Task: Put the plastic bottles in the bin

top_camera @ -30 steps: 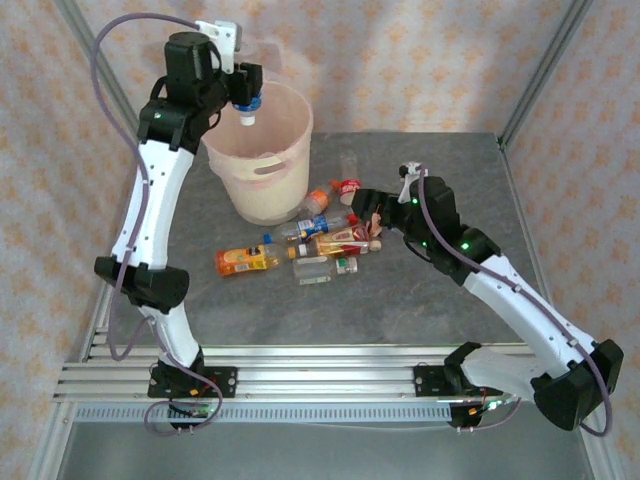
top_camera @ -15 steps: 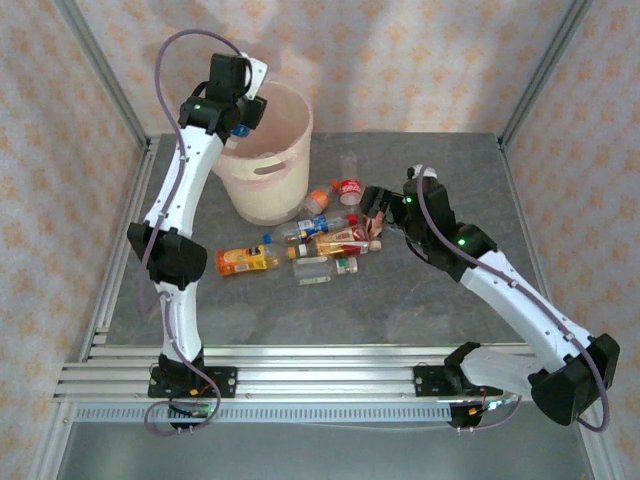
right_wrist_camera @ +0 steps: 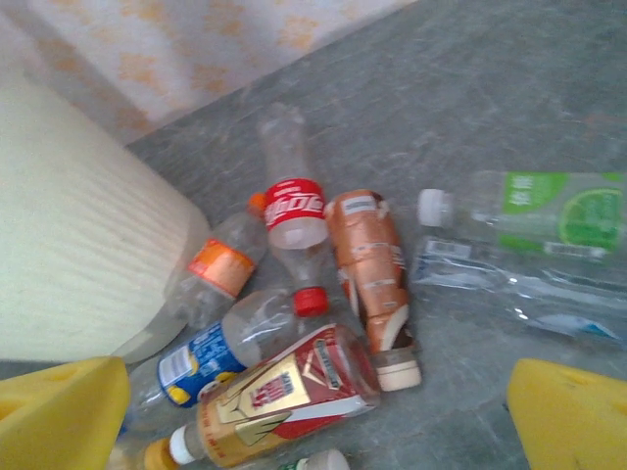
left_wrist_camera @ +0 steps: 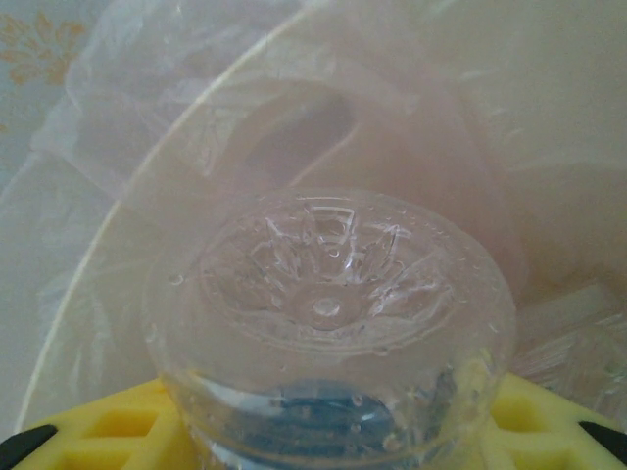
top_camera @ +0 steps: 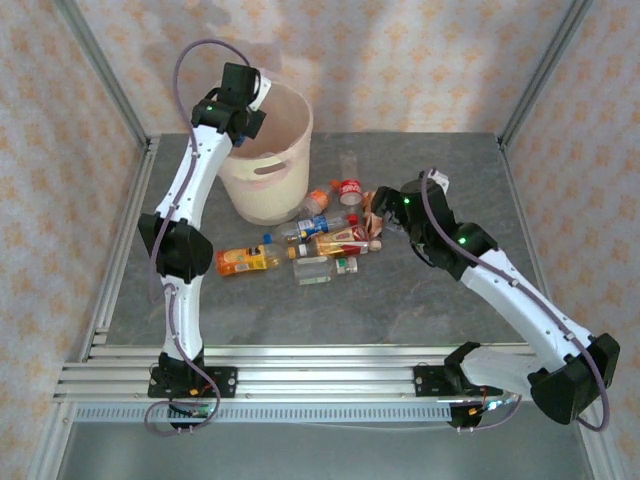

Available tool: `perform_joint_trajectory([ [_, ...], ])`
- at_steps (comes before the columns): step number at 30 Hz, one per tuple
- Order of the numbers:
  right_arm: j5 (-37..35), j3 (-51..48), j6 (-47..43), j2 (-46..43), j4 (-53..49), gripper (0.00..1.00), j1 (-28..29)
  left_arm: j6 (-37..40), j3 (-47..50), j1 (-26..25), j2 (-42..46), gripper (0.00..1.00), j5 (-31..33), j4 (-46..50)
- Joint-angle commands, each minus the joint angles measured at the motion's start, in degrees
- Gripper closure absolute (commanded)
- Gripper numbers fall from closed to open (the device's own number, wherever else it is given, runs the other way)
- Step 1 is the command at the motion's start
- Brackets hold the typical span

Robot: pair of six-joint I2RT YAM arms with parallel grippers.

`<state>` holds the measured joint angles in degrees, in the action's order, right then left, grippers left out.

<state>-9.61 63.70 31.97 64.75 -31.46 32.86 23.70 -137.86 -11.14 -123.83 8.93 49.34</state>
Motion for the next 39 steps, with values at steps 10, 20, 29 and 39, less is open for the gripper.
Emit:
perform_joint_trajectory([
  [10, -4.7, 1.0, 11.3, 1.7, -9.8, 0.01, -1.3, 1.5, -0.7, -0.6, 0.0, 0.26, 4.5, 2.0],
  [20, -1.9, 0.0, 12.1, 2.8, -9.7, 0.01, -1.9, -1.6, -4.1, -1.6, 4.1, 0.16, 4.3, 2.6],
  [29, -2.0, -0.3, 11.5, 4.0, -9.7, 0.01, -2.0, -8.9, -2.6, -2.7, 13.9, 0.12, 3.6, 2.6],
  [39, -0.7, -2.1, 13.7, 3.8, -9.2, 0.01, -2.0, -25.5, 27.5, -2.6, 40.3, 0.0, 3.4, -9.6],
])
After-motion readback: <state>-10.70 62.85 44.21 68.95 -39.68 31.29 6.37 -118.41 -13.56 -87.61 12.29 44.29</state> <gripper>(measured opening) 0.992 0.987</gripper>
